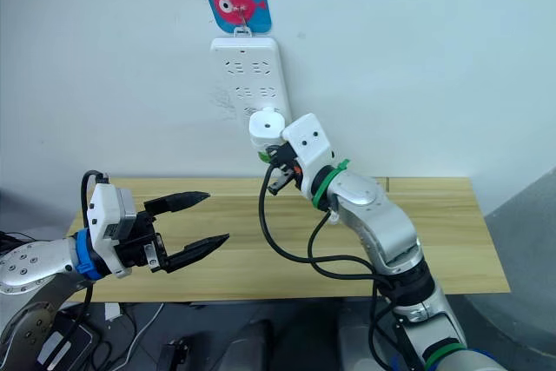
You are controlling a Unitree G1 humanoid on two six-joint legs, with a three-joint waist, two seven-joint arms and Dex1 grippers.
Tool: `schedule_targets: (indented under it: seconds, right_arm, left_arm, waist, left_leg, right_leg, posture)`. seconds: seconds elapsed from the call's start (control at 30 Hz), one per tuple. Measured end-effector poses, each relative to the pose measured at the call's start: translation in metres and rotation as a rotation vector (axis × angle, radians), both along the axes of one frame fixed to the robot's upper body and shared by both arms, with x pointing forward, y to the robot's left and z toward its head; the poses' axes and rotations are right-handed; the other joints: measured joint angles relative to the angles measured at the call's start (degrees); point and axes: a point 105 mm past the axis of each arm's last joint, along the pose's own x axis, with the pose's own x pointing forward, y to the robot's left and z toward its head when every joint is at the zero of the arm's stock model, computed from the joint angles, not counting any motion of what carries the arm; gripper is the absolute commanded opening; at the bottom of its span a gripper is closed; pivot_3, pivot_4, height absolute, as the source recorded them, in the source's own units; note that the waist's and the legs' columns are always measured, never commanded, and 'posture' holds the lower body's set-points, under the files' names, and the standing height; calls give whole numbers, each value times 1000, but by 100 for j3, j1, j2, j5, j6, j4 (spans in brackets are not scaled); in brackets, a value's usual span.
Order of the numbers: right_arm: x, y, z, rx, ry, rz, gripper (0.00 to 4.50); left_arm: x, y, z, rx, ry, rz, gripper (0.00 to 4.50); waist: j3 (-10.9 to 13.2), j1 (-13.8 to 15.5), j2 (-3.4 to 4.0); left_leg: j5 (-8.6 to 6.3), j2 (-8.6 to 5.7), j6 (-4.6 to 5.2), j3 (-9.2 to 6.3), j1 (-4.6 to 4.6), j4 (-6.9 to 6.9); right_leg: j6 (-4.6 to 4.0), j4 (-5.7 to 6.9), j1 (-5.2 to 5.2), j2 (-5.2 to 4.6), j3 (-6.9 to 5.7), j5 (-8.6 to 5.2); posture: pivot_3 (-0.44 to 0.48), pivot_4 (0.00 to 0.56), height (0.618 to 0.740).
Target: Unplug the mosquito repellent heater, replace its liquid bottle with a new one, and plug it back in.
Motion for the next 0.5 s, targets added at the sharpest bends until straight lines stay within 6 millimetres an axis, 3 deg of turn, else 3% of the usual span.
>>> schedule_targets:
  seconds: [0.23,0.33,0.43,0.5]
  right_arm:
    - [-29,-3,4,-35,-29,172,39]
    - [-39,-13,6,-86,-56,226,39]
    - [-41,-45,3,-157,-47,211,588]
    - [-41,-63,0,-193,-18,204,1309]
  left_arm:
    - [9,9,0,8,-30,43,4500]
    - [16,20,-2,41,-28,71,4500]
    - [15,39,-11,140,19,46,4500]
    - [14,46,-13,193,26,23,4500]
  waist:
    - [0,-44,-1]
    - [-7,-39,-8]
    - [-15,-35,-21]
    - [-22,-44,-22]
  left_leg:
    - [0,2,0,-2,0,-4]
    - [0,0,0,-3,0,-3]
    - [0,-1,0,-2,0,-4]
    - [0,-1,1,0,1,-4]
  right_leg:
    - [-3,0,-1,0,-4,-2]
    - [-3,0,0,-1,-7,-2]
    - [-3,-3,0,-1,-9,-2]
    - [-3,-2,0,-1,-8,-2]
  posture:
    - [-49,177,725]
    - [-45,162,725]
    - [-43,145,725]
    - [-40,126,725]
